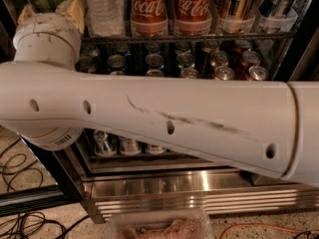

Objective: Pick green can from top shelf of fridge

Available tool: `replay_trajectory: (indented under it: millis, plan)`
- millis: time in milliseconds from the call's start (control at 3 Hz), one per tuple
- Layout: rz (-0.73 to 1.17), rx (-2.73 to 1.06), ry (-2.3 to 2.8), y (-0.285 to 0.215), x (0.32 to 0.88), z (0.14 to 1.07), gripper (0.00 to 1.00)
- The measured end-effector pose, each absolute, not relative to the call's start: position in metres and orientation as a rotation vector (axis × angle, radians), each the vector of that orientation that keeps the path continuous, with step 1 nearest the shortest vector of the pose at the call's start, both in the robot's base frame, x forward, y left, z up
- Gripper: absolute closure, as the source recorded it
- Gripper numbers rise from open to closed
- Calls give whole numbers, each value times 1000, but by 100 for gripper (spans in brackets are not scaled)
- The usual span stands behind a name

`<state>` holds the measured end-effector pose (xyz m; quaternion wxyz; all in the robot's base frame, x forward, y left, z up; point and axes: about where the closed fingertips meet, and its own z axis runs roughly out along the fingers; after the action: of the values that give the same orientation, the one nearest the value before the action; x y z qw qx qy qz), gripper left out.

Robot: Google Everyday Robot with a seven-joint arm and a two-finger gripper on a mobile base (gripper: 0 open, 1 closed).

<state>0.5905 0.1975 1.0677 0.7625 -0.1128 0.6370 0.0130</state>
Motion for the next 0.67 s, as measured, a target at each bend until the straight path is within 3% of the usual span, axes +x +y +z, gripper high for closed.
replay_trajectory:
  millis: [333,667]
  plan:
    - [29,-231,1384,195,597,1070,36]
    - [38,-214,1373,191,601,1077,55]
